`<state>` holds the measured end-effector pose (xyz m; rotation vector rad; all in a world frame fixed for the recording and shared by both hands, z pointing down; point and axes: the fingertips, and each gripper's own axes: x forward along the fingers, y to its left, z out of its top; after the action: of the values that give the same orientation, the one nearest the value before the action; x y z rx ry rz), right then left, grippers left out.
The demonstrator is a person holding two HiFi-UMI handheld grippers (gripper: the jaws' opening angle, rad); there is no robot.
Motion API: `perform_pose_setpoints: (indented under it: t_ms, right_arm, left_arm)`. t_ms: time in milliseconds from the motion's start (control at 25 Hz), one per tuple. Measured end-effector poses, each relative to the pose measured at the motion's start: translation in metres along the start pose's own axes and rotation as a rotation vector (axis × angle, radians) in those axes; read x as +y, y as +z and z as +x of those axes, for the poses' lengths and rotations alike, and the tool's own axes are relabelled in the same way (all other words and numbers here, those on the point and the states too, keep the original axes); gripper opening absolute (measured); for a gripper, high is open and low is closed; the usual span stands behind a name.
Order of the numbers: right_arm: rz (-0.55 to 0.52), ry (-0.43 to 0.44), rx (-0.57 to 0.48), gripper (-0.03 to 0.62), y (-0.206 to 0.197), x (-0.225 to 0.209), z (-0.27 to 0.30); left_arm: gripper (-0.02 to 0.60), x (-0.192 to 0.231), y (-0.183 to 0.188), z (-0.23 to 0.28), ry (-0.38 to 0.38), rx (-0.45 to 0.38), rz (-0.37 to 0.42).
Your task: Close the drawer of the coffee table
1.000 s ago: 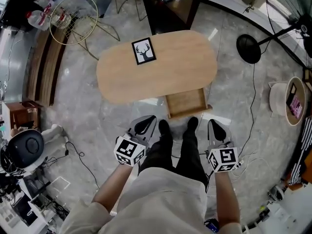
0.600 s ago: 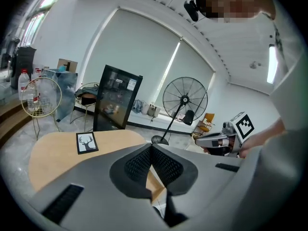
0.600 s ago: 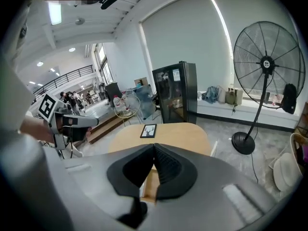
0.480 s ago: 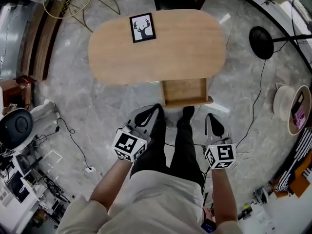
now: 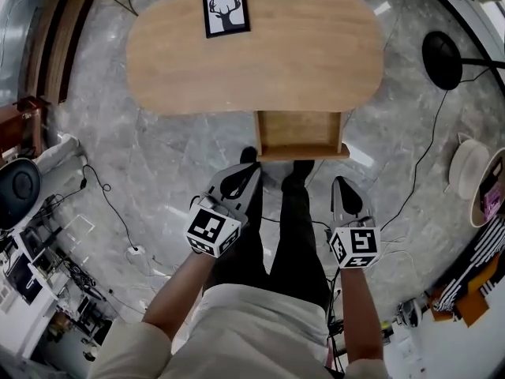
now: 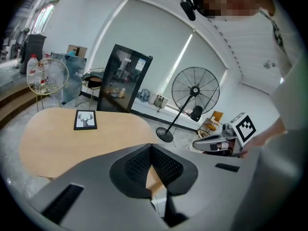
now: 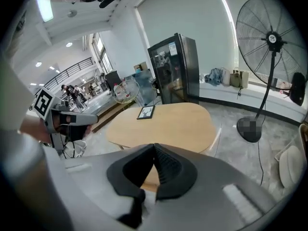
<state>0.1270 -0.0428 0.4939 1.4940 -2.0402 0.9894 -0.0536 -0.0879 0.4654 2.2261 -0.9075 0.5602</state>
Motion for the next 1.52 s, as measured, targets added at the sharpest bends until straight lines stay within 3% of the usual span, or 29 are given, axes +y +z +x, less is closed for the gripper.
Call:
perform_pose_setpoints:
  t_ms: [1080, 1520]
  right_arm:
    - [0.056, 0.044, 0.218, 0.026, -0.180, -0.051, 0.121]
    - [0.043, 0.085, 0.318, 0.046, -0.247, -0.059, 0.156]
  left_arm:
    - [0.009, 0.047, -0.194, 0.108, 0.031, 0.151, -0.121]
    - [0.067, 0.062, -0.273, 0.129, 0.048, 0.223, -0.206]
